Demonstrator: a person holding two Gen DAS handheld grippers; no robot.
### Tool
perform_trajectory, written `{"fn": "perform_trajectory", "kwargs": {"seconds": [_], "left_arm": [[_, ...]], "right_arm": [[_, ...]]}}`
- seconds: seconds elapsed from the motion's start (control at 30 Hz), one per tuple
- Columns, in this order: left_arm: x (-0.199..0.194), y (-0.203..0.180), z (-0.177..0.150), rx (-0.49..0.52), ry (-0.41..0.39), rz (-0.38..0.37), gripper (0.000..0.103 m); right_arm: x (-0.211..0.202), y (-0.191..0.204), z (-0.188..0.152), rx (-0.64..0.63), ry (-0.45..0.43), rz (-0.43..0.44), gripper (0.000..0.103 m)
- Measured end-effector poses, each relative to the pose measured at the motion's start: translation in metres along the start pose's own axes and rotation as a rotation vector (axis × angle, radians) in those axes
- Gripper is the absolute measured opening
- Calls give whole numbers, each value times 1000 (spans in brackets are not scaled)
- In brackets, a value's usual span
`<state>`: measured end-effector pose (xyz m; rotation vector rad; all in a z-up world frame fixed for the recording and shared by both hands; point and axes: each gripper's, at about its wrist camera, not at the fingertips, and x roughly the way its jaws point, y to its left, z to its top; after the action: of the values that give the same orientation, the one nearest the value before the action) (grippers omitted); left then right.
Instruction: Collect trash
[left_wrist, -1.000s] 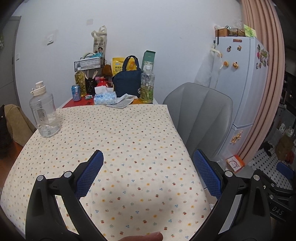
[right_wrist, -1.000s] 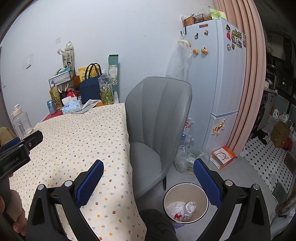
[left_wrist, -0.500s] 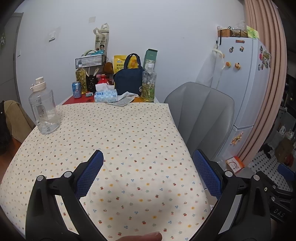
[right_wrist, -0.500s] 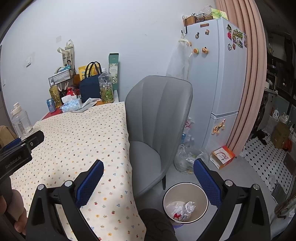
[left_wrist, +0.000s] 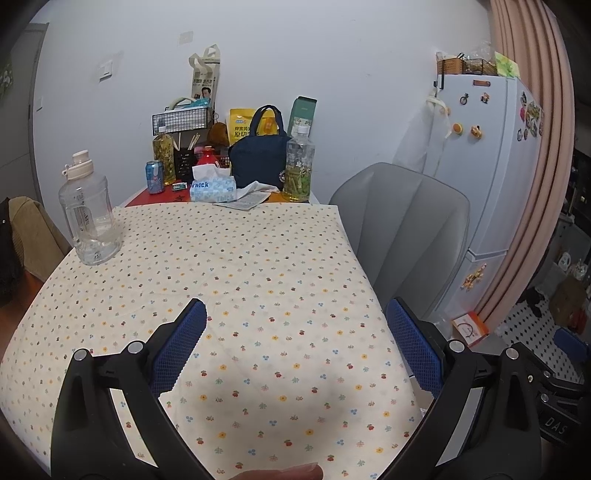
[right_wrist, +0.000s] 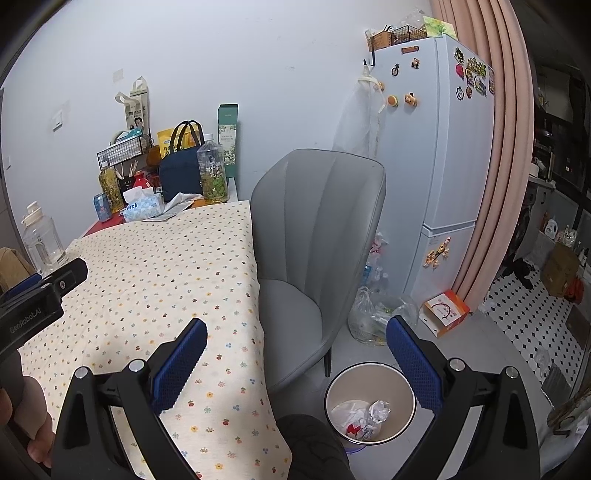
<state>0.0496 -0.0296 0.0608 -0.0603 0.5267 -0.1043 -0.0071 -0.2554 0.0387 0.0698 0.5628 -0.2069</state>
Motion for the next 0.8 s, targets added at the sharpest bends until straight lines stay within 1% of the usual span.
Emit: {"fn": "perform_trajectory", "kwargs": {"seconds": [0.8], "left_arm": [[0, 5, -2, -4, 0, 7, 97]], "right_arm": [[1, 0, -2, 0, -1, -1, 95]]}}
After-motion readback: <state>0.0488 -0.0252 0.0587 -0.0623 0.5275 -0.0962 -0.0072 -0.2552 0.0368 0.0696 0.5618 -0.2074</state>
